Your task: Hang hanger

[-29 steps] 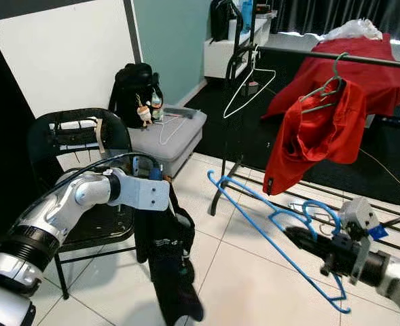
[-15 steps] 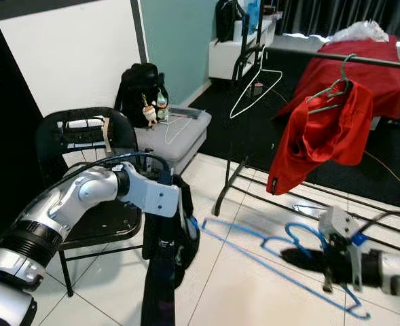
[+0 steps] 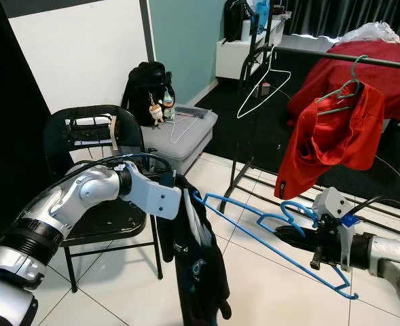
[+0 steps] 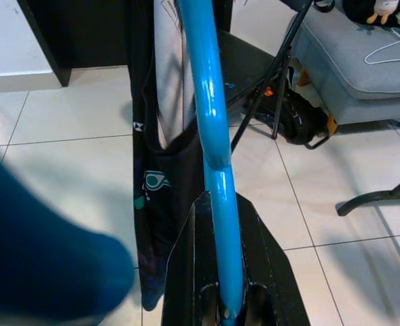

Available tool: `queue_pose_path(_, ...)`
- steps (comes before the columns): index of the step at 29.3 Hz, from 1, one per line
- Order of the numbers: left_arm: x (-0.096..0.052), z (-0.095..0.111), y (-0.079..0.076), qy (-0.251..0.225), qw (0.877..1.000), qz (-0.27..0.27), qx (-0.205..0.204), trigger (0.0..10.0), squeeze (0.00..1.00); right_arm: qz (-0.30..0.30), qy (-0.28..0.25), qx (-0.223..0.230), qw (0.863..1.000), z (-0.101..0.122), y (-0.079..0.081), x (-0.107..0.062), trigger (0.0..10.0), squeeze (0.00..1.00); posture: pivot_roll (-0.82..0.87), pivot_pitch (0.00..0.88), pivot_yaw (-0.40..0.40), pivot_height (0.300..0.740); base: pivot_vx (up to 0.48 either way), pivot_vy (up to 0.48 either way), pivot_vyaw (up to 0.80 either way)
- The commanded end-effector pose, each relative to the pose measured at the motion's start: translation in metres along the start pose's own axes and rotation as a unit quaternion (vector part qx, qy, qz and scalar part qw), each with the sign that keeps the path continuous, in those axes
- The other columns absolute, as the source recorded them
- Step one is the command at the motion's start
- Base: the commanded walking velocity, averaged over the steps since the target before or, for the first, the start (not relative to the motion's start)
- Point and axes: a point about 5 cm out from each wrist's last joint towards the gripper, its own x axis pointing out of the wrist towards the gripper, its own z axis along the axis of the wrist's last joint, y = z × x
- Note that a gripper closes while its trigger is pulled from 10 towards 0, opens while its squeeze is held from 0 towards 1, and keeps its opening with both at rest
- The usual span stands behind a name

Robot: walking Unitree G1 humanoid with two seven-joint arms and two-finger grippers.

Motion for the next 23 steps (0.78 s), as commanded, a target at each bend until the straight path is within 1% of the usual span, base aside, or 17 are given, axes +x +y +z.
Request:
queue_pose_path(1, 0.002, 0.004, 0.001, -0.014, 1.0, -0.004, 0.005, 10.0, 0.0, 0.015, 0.008, 0.002, 1.0, -0.002, 0.004, 0.005, 10.0, 0.0, -0.14, 0.0, 0.037, 0.74, 0.0, 0.0, 0.0)
queue_pose_path(5, 0.004, 0.005, 0.001, -0.016, 1.0, -0.004, 0.005, 10.0, 0.0, 0.025, 0.01, 0.002, 1.0, -0.002, 0.006, 0.006, 10.0, 0.0, -0.14, 0.0, 0.036, 0.74, 0.0, 0.0, 0.0)
queue_pose_path(6, 0.006, 0.006, 0.0, -0.018, 1.0, -0.006, 0.005, 10.0, 0.0, 0.052, 0.014, 0.005, 0.999, -0.002, 0.012, 0.006, 10.0, 0.0, -0.14, 0.0, 0.036, 0.74, 0.0, 0.0, 0.0)
queue_pose_path(7, 0.006, 0.006, 0.0, -0.018, 1.0, -0.006, 0.005, 10.0, 0.0, 0.052, 0.014, 0.005, 0.999, -0.002, 0.012, 0.006, 10.0, 0.0, -0.14, 0.0, 0.036, 0.74, 0.0, 0.0, 0.0)
queue_pose_path(8, 0.007, 0.006, 0.0, -0.019, 1.0, -0.007, 0.005, 10.0, 0.0, 0.077, 0.023, 0.008, 0.997, -0.004, 0.017, 0.005, 10.0, 0.0, -0.14, 0.0, 0.036, 0.74, 0.0, 0.0, 0.0)
queue_pose_path(9, 0.007, 0.006, 0.0, -0.019, 1.0, -0.007, 0.005, 10.0, 0.0, 0.077, 0.023, 0.008, 0.997, -0.004, 0.017, 0.005, 10.0, 0.0, -0.14, 0.0, 0.036, 0.74, 0.0, 0.0, 0.0)
queue_pose_path(10, 0.007, 0.006, 0.0, -0.019, 1.0, -0.009, 0.006, 10.0, 0.0, 0.09, 0.033, 0.01, 0.995, -0.006, 0.019, 0.002, 10.0, 0.0, -0.14, 0.0, 0.035, 0.74, 0.0, 0.0, 0.0)
queue_pose_path(11, 0.007, 0.006, 0.0, -0.019, 1.0, -0.009, 0.006, 10.0, 0.0, 0.09, 0.033, 0.01, 0.995, -0.006, 0.019, 0.002, 10.0, 0.0, -0.14, 0.0, 0.035, 0.74, 0.0, 0.0, 0.0)
queue_pose_path(15, 0.005, 0.004, 0.002, -0.015, 1.0, -0.012, 0.01, 10.0, 0.0, 0.087, 0.06, 0.007, 0.994, -0.008, 0.012, -0.011, 10.0, 0.0, -0.14, 0.0, 0.034, 0.74, 0.0, 0.0, 0.0)
queue_pose_path(22, 0.005, 0.005, 0.003, -0.016, 1.0, -0.011, 0.011, 10.0, 0.0, 0.081, 0.07, 0.002, 0.994, -0.009, 0.01, -0.011, 10.0, 0.0, -0.14, 0.0, 0.033, 0.74, 0.0, 0.0, 0.0)
queue_pose_path(23, 0.005, 0.007, 0.004, -0.02, 1.0, -0.009, 0.012, 10.0, 0.0, 0.072, 0.069, -0.001, 0.995, -0.008, 0.009, -0.009, 10.0, 0.0, -0.14, 0.0, 0.033, 0.74, 0.0, 0.0, 0.0)
